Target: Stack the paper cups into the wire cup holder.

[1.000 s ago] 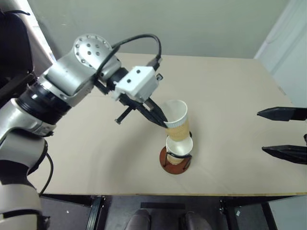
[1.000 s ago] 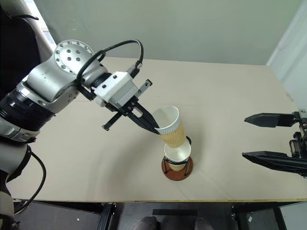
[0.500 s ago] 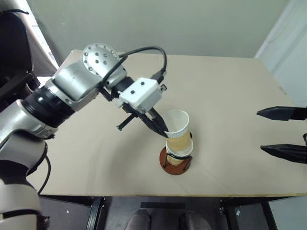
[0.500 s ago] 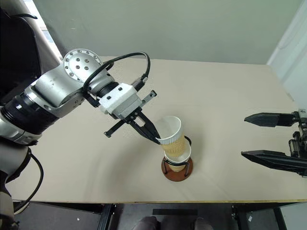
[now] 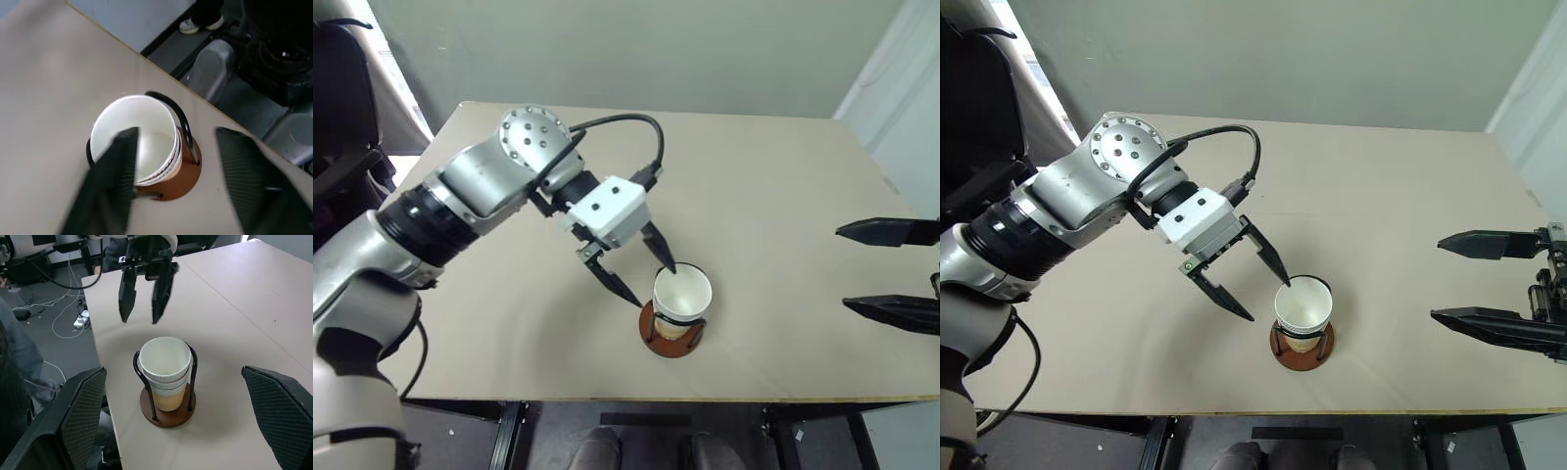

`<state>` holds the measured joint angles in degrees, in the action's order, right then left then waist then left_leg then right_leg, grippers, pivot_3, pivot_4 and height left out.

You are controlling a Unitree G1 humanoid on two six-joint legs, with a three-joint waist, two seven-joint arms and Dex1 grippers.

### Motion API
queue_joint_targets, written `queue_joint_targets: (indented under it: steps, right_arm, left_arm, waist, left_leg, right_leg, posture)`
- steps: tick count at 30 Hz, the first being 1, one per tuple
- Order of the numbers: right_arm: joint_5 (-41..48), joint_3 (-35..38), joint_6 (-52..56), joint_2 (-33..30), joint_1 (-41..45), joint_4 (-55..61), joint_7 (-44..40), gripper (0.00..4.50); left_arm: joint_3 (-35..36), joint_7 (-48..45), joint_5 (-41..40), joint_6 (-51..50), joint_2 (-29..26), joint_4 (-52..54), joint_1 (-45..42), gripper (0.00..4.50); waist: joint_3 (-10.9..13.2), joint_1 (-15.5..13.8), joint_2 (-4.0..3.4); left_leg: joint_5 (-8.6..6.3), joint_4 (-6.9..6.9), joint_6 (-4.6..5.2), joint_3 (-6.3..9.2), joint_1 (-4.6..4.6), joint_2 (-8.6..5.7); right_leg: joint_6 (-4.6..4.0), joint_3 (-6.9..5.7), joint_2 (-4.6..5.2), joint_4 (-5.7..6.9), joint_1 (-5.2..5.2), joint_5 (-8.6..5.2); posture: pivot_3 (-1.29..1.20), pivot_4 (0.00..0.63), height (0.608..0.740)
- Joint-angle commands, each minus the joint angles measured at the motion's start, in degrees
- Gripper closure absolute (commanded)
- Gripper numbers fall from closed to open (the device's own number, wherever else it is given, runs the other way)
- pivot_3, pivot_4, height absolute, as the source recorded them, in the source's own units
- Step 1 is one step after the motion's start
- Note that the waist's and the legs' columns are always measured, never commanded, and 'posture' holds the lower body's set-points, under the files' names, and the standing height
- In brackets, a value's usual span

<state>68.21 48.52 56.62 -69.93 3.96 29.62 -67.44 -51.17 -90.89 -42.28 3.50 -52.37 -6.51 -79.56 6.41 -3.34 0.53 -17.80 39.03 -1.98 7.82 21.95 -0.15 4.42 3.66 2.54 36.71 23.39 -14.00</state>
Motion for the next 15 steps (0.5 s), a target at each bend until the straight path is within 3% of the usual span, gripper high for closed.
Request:
queue_joint_targets:
  steps: [1,2,7,15]
  right_arm:
    - [0.6,0.6,-0.6,-0.6,0.9,0.1,-0.2,0.00]
    - [0.6,0.2,-0.7,-0.6,0.8,0.1,-0.3,0.00]
    - [-4.0,-1.0,-1.4,-0.4,-2.2,-0.3,-1.6,0.00]
    - [-18.8,4.1,-6.8,4.4,-8.6,-14.5,2.3,0.00]
  left_arm:
    - [5.2,-1.6,0.5,-1.9,0.6,-0.2,0.5,0.22]
    - [6.3,-1.6,0.5,-3.0,0.7,-0.4,0.9,0.04]
    - [16.5,1.3,3.1,-14.4,1.0,-5.2,6.3,0.04]
    - [37.0,14.2,9.3,-22.6,-6.8,-19.3,22.2,0.04]
  waist:
    - [0.0,0.0,0.00]
    - [0.0,0.1,0.00]
    - [0.0,0.1,-0.03]
    - [0.0,0.2,-0.08]
  left_leg:
    - [0.00,0.00,0.00,-0.01,0.00,0.00]
    - [0.00,-0.01,0.00,-0.01,-0.01,0.01]
    - [0.00,-0.03,-0.01,-0.05,-0.03,0.01]
    - [0.00,-0.06,-0.02,-0.04,-0.02,0.07]
  right_leg:
    - [0.00,0.00,0.00,0.00,0.01,0.00]
    - [0.00,0.00,0.00,0.00,0.01,0.00]
    - [0.00,0.00,-0.02,0.00,0.01,0.00]
    - [0.00,0.01,-0.01,0.04,0.11,0.00]
  posture:
    - [0.00,0.150,0.740]
    - [0.00,0.150,0.740]
    - [0.00,0.150,0.740]
    - [0.00,0.150,0.740]
